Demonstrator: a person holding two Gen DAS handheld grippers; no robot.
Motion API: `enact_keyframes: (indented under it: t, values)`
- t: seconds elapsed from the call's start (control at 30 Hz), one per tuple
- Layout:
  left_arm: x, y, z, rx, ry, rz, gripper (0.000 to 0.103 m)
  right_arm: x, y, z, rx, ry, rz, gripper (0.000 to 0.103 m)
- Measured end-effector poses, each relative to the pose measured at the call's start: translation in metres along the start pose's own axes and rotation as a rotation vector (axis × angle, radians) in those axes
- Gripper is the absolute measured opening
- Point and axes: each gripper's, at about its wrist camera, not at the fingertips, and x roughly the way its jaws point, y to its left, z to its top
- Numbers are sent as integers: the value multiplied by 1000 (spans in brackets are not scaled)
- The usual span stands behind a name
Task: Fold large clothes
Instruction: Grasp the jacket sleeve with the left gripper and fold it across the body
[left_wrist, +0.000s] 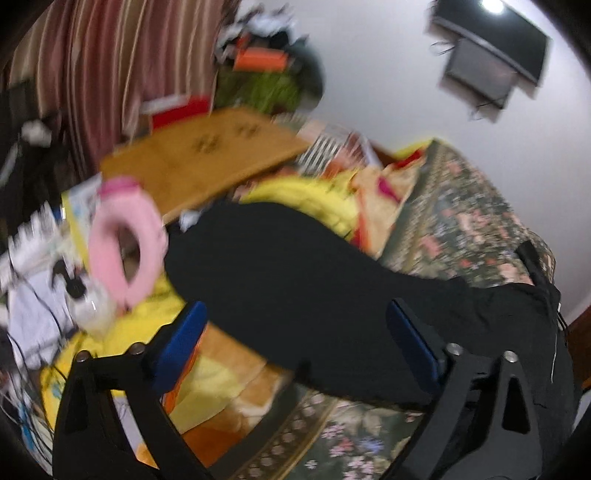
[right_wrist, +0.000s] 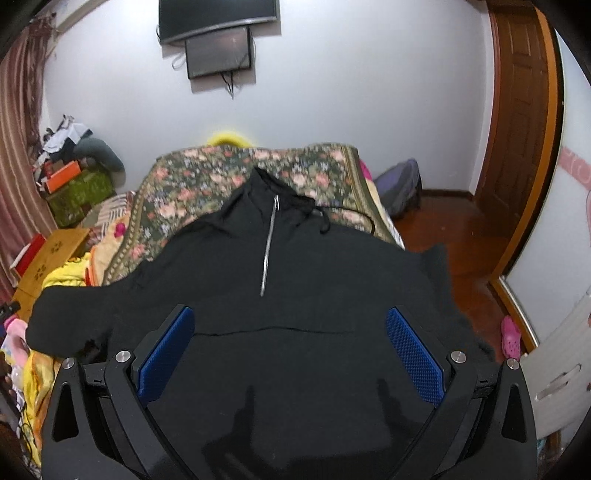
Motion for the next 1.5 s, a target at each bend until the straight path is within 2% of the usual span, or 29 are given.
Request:
enact_keyframes:
  t: [0.17,0.3,0.43,0.5,0.53,0.6,0.63,0.67,0.7,0.83,0.93,1.0,1.1,1.27,1.5]
  values:
    - [42,44,-11,-175,172,-75,85,9,0,1,-3,35,-7,103]
    - [73,63,-25,-309,284,-169,71,18,2,3,-5,47,-2,103]
    - [90,71,-30,-388,312,-207,62,23,4,4,-14,61,3,103]
    - [92,70,-28,-392,304,-179,45,25,7,5,-22,64,4,103]
    - [94,70,-26,-389,299,-165,41,26,9,6,-24,64,3,103]
    - [91,64,-22,-364,276,-124,26,24,9,7,-30,65,0,103]
    - [89,63,-20,-346,262,-105,23,24,9,7,-31,64,0,103]
    - [85,58,-18,-318,242,-73,12,23,9,8,-31,62,0,103]
    - [82,52,-15,-284,226,-45,9,23,10,8,-30,61,0,103]
    - [60,27,-1,-155,128,16,4,19,7,9,-24,53,3,103]
    - [33,0,14,-53,26,24,2,15,6,11,-20,43,9,103]
    - [17,-26,28,9,-36,-3,2,12,5,12,-20,32,13,103]
    - [-4,-59,44,72,-87,-60,1,7,5,13,-20,16,19,103]
    - [-41,-127,60,175,-161,-193,1,-2,-2,16,-29,-16,22,103]
    - [-87,-230,48,312,-199,-416,1,-8,-19,22,-34,-48,13,103]
